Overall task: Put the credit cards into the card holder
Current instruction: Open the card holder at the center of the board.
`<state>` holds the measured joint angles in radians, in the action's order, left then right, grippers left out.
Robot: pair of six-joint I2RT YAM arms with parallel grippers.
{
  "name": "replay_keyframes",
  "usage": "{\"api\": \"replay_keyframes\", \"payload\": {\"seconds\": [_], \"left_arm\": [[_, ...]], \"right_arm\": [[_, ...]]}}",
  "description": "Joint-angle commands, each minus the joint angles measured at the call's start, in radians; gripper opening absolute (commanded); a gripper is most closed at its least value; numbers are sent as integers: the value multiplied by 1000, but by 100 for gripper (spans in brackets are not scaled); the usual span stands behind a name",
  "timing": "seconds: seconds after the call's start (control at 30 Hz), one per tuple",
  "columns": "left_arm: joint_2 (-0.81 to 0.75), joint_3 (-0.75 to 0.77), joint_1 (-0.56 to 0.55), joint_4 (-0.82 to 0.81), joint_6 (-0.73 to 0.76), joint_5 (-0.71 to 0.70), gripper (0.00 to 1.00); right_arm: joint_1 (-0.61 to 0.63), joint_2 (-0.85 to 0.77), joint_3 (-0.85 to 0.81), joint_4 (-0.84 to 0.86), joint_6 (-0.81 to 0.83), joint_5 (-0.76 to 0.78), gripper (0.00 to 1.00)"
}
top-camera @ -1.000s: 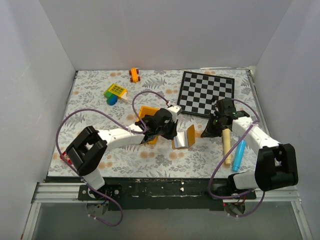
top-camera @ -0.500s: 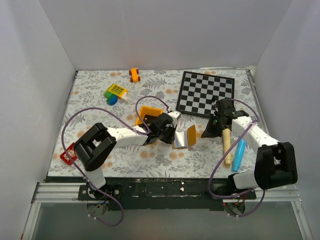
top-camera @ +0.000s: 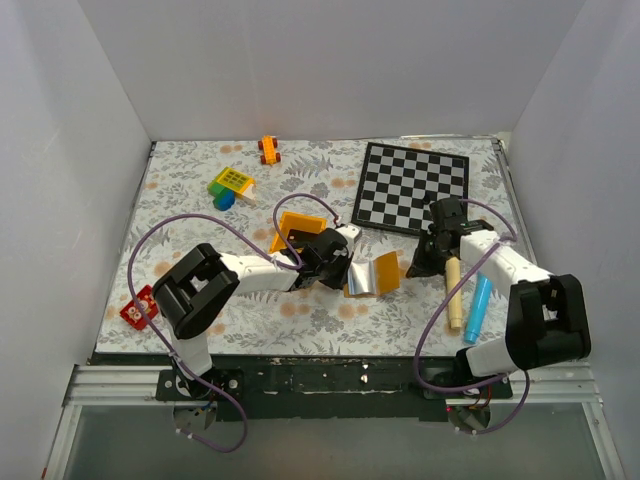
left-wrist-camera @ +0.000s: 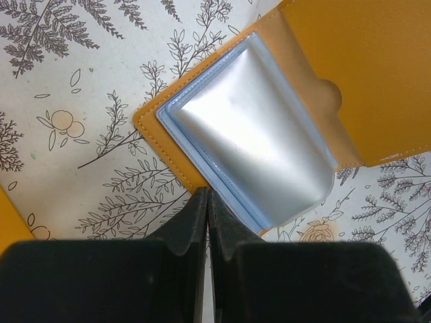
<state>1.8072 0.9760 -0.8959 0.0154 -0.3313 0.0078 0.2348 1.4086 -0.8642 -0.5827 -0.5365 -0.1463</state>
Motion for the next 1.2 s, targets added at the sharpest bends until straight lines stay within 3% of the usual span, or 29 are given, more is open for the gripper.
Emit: {"api": "replay_keyframes", "payload": {"seconds": [0.0,0.13,0.3,0.37,0.47,0.93,1.07,1.17], "left_arm": [[4,9,-3,-8,20,-23,0],[4,12,-3,-6,28,-22,0],[6,15,-1,-5,34,-23,0],[6,13,-1,-5,32,-23,0],[7,15,-1,-5,32,-19,0],[3,16,-1,-3,34,-15,0],[3,16,-1,-3,31,-14,0],[3,21,-1,-3,31,-12,0]], "right_arm": [[-6,35,-1,7,15,100,1],[-6,75,7,11,26,142,7],[-6,134,2,14,36,185,22],[-3,144,-4,7,38,201,33],[-3,148,-13,3,40,195,39],[-3,-88,-134,-97,46,154,52],[-3,-167,-160,-68,52,56,52],[0,-203,-150,13,44,-100,45]]}}
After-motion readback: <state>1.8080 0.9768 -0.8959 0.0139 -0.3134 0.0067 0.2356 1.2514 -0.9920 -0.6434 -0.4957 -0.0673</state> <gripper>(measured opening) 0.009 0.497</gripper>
